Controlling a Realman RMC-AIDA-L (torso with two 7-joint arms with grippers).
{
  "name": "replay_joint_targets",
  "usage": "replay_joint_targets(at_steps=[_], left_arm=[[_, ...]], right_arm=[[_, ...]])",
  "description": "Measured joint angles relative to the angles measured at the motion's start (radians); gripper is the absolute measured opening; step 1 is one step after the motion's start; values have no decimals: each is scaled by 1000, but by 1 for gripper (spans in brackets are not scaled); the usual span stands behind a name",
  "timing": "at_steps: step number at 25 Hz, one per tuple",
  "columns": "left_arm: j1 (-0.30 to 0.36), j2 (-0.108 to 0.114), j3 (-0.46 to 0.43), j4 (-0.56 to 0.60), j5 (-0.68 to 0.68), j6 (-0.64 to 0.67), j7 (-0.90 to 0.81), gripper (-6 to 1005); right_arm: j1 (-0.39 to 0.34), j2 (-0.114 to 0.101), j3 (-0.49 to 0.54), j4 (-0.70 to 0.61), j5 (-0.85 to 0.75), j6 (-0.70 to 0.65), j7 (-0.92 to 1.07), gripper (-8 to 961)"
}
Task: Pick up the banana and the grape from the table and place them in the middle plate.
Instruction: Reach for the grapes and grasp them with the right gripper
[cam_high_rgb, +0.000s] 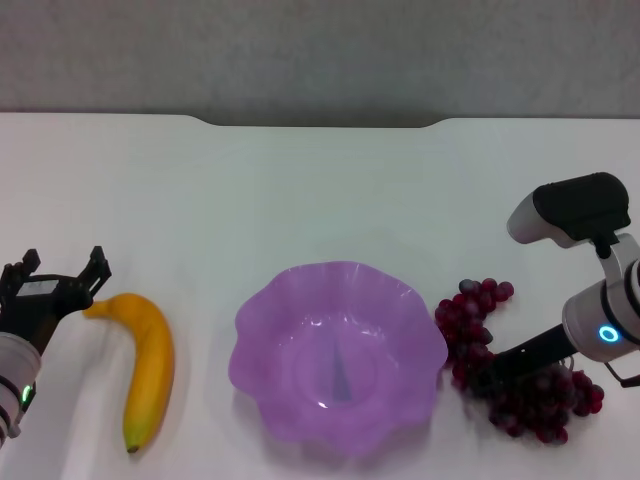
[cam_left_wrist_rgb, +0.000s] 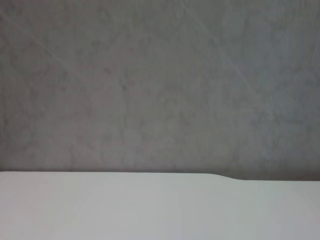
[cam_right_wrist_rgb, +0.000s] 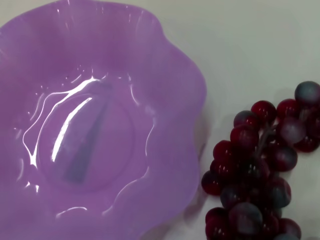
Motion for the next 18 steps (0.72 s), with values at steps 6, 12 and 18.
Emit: replay_joint_targets(at_steps=[6, 12, 18], left_arm=[[1, 0, -10, 2, 0, 0, 0, 891], [1, 0, -11, 2, 0, 0, 0, 890], [3, 0, -11, 2, 0, 0, 0, 891]], right_arm=[[0, -2, 2, -1, -12, -1, -1, 355], [0, -2, -2, -1, -25, -3, -22, 348], [0, -2, -2, -2, -25, -10, -28, 191]])
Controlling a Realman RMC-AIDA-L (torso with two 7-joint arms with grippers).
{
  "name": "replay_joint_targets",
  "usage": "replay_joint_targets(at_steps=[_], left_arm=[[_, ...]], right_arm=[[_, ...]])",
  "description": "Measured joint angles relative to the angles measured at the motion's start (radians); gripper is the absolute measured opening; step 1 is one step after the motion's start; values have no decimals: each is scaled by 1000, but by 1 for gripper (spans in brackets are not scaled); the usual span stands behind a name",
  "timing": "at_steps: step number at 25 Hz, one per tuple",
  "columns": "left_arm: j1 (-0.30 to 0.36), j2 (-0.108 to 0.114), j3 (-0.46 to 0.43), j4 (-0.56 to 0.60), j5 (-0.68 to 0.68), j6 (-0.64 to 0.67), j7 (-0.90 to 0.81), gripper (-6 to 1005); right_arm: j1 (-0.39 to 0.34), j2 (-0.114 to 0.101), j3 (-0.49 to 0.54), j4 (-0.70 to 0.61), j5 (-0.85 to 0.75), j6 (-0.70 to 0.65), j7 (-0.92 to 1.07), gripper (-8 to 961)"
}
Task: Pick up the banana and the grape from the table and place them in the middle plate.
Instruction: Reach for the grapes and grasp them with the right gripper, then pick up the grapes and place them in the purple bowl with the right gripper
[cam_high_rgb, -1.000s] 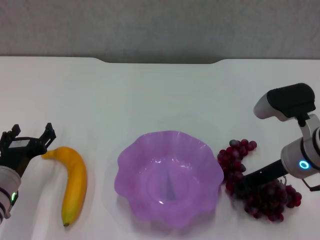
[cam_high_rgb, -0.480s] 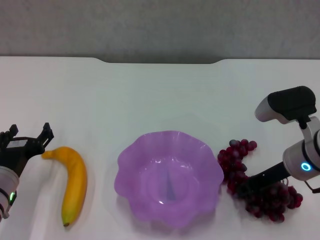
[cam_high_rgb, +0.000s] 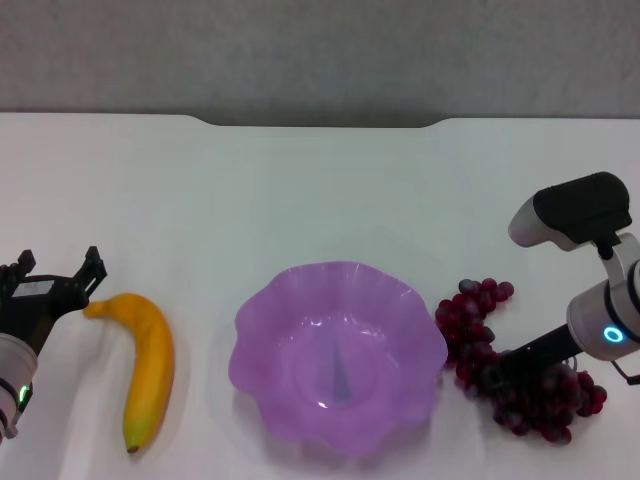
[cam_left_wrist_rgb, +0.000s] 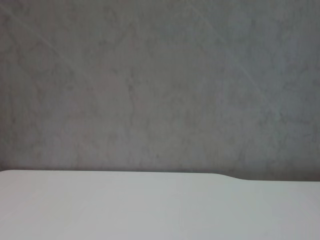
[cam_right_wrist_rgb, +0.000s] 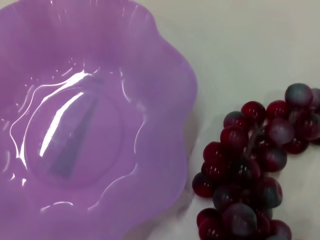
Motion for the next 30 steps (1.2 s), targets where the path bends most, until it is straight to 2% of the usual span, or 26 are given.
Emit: replay_joint_targets(at_steps=[21, 30], left_arm=[[4, 0, -1, 0, 0, 0, 0, 890], [4, 0, -1, 0, 0, 0, 1, 891]], right_arm=[[-28, 2, -2, 20, 10, -65, -37, 160], [-96, 3, -17, 132, 11, -88, -39, 156]])
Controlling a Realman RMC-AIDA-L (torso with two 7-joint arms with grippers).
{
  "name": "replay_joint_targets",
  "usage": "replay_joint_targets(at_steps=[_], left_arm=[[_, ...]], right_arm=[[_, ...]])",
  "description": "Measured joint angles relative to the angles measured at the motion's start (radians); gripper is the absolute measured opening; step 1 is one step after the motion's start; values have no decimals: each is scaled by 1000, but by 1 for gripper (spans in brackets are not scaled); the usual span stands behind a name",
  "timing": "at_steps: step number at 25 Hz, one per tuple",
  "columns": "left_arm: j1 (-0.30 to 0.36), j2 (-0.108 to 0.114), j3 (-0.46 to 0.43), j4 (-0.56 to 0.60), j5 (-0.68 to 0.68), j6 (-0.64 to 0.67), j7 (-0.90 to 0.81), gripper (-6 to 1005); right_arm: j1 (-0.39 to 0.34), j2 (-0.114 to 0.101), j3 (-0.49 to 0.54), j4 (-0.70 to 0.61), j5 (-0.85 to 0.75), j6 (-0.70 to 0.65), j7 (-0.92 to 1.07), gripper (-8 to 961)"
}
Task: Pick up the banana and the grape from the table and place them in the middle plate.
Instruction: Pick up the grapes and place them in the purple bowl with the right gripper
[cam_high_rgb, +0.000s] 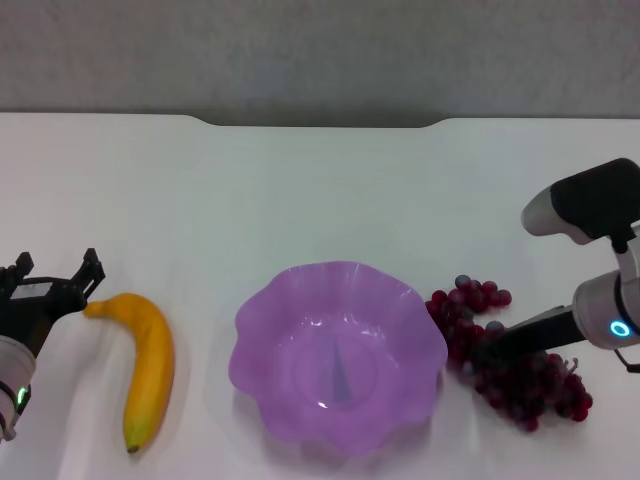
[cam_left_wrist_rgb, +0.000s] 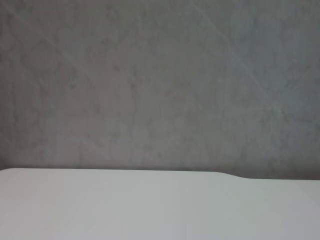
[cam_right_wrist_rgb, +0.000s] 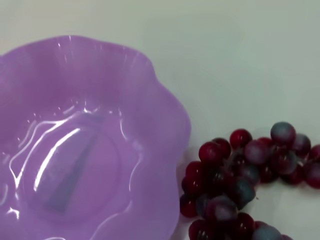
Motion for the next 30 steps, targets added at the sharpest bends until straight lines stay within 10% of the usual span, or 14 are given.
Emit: replay_joint_targets(at_steps=[30], left_arm=[[0, 0, -3, 11, 0, 8, -1, 891]], right_arm=[[-287, 0, -20, 463, -33, -229, -25, 142]])
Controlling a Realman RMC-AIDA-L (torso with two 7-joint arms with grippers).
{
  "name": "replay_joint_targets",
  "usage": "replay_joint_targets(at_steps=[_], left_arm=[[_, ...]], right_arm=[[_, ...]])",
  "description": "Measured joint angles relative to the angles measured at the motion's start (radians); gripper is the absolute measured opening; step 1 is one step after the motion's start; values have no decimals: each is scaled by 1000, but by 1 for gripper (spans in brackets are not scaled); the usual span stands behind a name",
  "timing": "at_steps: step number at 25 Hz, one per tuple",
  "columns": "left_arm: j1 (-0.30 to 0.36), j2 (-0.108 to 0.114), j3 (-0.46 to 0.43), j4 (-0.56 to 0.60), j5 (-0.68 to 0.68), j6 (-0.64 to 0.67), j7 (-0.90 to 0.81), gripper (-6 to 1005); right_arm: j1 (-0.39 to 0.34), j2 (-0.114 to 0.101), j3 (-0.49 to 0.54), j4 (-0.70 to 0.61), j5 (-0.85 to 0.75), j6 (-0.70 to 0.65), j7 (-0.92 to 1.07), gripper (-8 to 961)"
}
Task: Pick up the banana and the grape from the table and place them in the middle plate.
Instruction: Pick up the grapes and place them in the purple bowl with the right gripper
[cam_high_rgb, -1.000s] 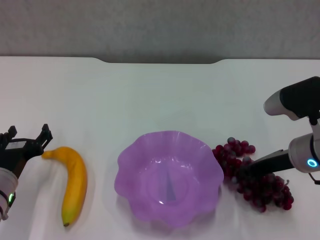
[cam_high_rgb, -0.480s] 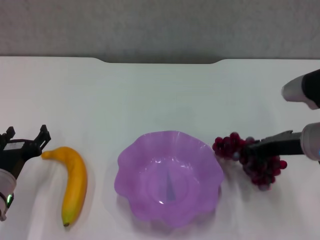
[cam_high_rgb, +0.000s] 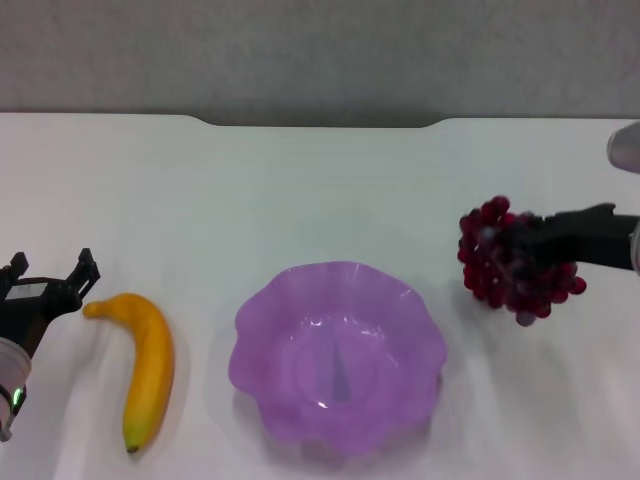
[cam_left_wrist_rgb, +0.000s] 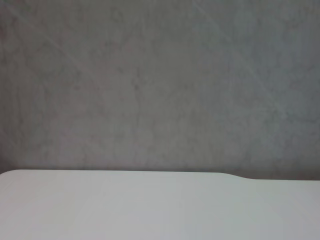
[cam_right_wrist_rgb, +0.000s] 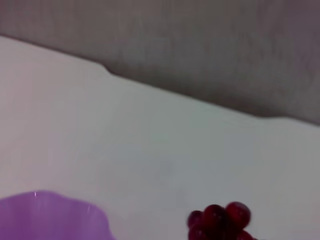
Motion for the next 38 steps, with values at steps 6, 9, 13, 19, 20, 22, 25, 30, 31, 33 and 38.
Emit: replay_joint_targets(at_steps=[6, 9, 13, 19, 20, 22, 25, 30, 31, 33, 38], left_arm=[[2, 0, 0, 2, 0, 0, 1, 891], [2, 0, 0, 2, 0, 0, -1, 891], [1, 0, 0, 2, 0, 0, 0, 890], [-4, 0, 0, 1, 0, 0, 0, 890], [-4, 0, 0, 1, 0, 0, 0, 890], [-4, 0, 0, 1, 0, 0, 0, 890], [-2, 0, 0, 1, 0, 0, 0, 891], [0, 0, 0, 2, 0, 0, 0, 891], [0, 0, 0, 2, 0, 0, 0, 891], [1, 0, 0, 2, 0, 0, 1, 891], [1, 0, 0, 4, 0, -1, 0, 890]], right_arm=[[-22, 0, -45, 61, -35, -86, -1, 139], [-29, 0, -71, 104, -53, -118, -2, 140], [-25, 0, -103, 151, -55, -133, -16, 140], [8, 0, -199, 161, -53, -165, -26, 138], [11, 0, -221, 161, -53, -172, -26, 138], [12, 0, -266, 160, -60, -187, -26, 137], [8, 0, -308, 158, -72, -204, -22, 137], [-1, 0, -355, 133, -86, -223, -20, 138], [-8, 0, -359, 131, -91, -230, -20, 138], [-25, 0, -360, 128, -104, -241, -23, 138], [-41, 0, -374, 85, -108, -272, -21, 136]])
